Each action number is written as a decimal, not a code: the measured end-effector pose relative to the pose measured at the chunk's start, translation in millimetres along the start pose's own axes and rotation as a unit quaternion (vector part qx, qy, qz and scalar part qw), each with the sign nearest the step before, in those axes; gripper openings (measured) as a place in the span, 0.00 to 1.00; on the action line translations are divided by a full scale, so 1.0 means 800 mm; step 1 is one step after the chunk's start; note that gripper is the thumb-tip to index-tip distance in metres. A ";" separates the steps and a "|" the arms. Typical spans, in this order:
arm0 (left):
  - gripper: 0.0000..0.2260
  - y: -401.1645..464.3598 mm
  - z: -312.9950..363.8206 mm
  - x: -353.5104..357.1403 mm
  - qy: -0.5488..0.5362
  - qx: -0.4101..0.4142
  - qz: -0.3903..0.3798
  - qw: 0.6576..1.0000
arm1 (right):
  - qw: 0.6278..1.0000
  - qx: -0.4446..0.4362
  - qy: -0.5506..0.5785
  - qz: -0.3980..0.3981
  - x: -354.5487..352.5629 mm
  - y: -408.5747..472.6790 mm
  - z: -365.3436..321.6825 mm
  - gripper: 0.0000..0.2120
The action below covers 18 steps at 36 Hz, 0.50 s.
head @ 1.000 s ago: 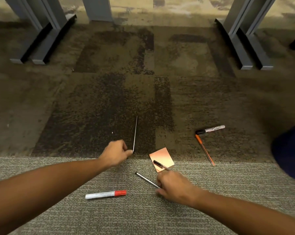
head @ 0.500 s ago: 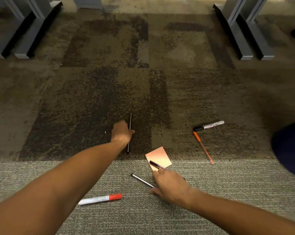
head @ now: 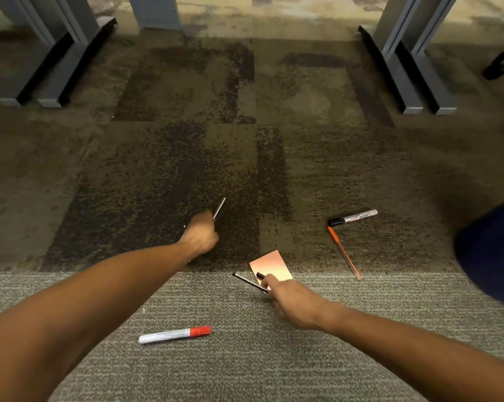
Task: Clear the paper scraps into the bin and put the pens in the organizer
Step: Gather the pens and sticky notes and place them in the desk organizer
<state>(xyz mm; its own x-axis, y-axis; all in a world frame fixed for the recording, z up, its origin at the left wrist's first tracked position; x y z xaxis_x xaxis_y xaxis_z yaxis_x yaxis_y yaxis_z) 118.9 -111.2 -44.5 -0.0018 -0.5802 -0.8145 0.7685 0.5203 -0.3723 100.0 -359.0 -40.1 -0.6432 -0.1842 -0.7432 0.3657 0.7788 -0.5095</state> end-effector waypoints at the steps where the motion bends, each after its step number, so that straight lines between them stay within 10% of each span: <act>1: 0.11 -0.004 -0.002 -0.003 -0.003 0.015 -0.010 1.000 | 1.000 -0.003 0.002 0.001 -0.006 -0.001 0.001 0.18; 11: 0.05 -0.068 -0.025 -0.001 -0.006 0.109 -0.176 0.978 | 0.997 0.008 0.032 0.071 -0.066 -0.009 0.039 0.06; 18: 0.11 -0.118 -0.069 0.017 0.128 0.143 -0.276 0.942 | 0.983 0.076 0.026 0.163 -0.091 -0.009 0.080 0.20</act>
<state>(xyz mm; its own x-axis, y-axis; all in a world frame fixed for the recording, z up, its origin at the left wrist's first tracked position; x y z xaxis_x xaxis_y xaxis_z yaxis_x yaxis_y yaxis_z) 11.0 -133.7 -45.2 -0.5779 -0.5239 -0.6257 0.7458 -0.0279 -0.6656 187.3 -389.5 -10.4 -0.5068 0.0944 -0.8569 0.6526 0.6915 -0.3098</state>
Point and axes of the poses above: each hand's wrist, its own y-axis towards the middle knuckle, its own x-axis out of the palm, z = x × y, the point moved 7 cm from there along y, towards the middle knuckle, and after that the axes turned 3 degrees about -y, right-handed, at the moved point
